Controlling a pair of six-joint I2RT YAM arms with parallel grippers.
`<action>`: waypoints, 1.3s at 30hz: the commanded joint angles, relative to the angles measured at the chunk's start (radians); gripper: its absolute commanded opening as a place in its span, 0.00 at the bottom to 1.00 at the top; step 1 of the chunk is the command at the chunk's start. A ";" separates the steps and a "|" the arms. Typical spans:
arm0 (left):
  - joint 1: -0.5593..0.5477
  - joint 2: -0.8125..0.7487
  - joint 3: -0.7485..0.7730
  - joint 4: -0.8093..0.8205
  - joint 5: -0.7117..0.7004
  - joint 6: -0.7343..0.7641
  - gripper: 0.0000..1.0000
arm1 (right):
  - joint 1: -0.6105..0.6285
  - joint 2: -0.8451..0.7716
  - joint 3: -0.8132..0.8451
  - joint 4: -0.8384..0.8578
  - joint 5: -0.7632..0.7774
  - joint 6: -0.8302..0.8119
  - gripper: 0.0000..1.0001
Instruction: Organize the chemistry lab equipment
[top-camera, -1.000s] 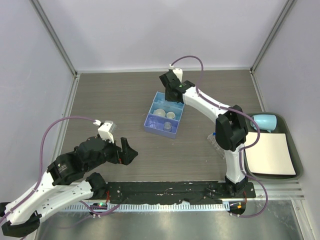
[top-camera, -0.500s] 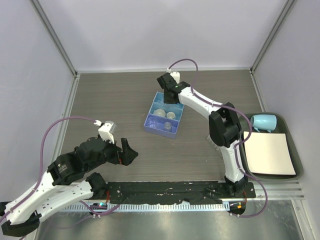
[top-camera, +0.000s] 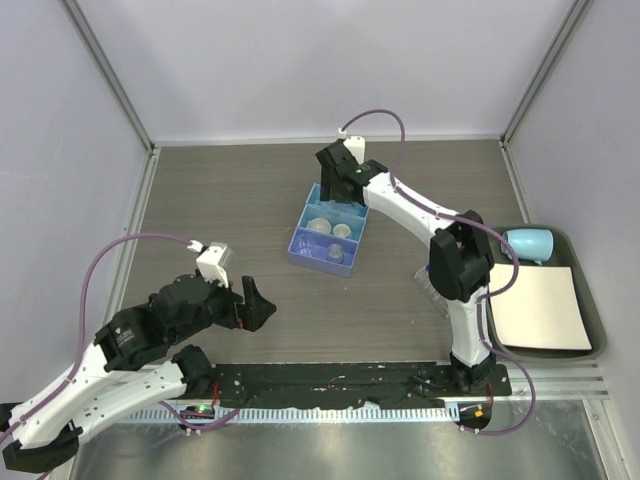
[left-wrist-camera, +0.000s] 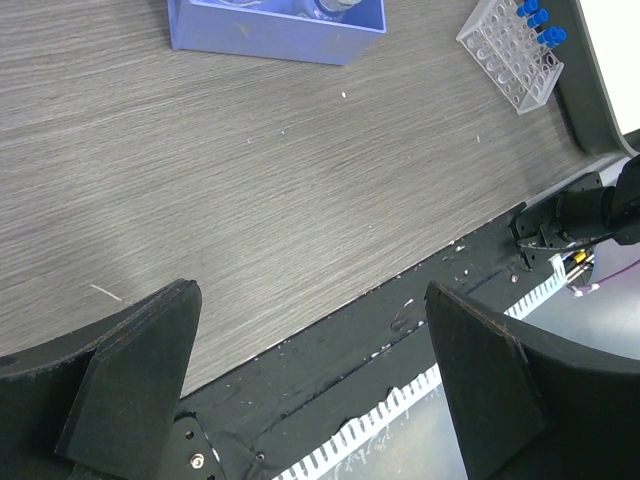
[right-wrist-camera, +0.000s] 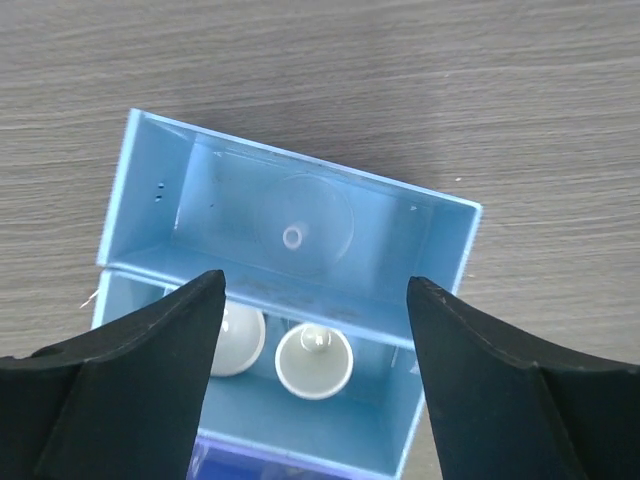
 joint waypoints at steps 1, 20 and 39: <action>-0.006 0.004 0.003 0.015 -0.025 -0.004 1.00 | 0.030 -0.173 -0.004 0.005 0.131 0.017 0.81; -0.006 0.052 0.099 -0.047 -0.183 0.005 1.00 | 0.055 -0.525 -0.293 -0.079 0.272 0.043 0.93; -0.006 0.167 0.317 0.024 -0.347 0.246 1.00 | 0.065 -1.081 -0.651 0.224 0.099 -0.101 0.95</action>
